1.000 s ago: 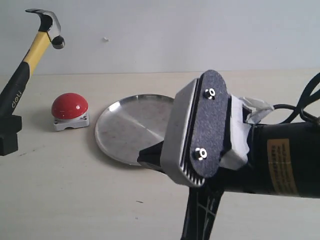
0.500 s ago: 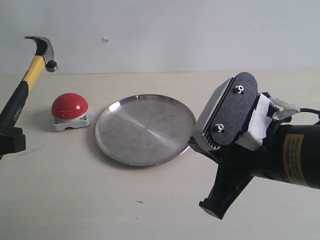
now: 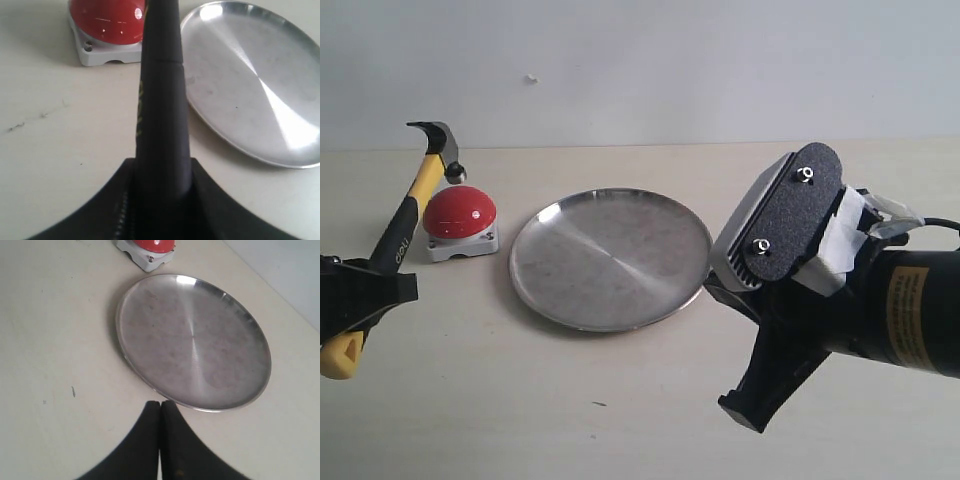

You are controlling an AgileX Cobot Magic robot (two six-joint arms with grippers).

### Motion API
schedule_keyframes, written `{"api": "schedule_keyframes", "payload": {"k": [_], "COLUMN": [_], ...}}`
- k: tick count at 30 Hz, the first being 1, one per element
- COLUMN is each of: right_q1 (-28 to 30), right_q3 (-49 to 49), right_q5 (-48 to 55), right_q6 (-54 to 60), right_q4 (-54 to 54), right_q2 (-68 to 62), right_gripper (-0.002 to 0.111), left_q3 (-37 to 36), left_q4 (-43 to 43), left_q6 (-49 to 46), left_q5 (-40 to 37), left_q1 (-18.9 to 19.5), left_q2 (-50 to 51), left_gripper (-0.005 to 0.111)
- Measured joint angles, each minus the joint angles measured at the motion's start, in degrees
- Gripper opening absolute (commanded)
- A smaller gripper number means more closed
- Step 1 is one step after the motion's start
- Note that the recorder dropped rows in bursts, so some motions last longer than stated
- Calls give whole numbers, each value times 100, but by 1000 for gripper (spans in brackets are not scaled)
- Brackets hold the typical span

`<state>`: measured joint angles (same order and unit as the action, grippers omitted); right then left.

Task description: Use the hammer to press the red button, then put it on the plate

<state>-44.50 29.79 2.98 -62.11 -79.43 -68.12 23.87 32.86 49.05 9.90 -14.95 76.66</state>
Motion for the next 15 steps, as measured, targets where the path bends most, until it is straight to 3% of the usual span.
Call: {"api": "schedule_keyframes", "payload": {"k": [5,15], "right_q1": [0,0], "right_q3": [0,0], "right_q5": [14,14], "right_q6": [0,0], "right_q4": [0,0], "right_q2": [0,0], "right_gripper": [0,0], "left_q3": [0,0], "left_q4": [-655,-764], "left_q6": [-518,-643], "left_q5": [81,126], "left_q1": [0,0], "left_q2": [225,248], "left_gripper": [0,0]}}
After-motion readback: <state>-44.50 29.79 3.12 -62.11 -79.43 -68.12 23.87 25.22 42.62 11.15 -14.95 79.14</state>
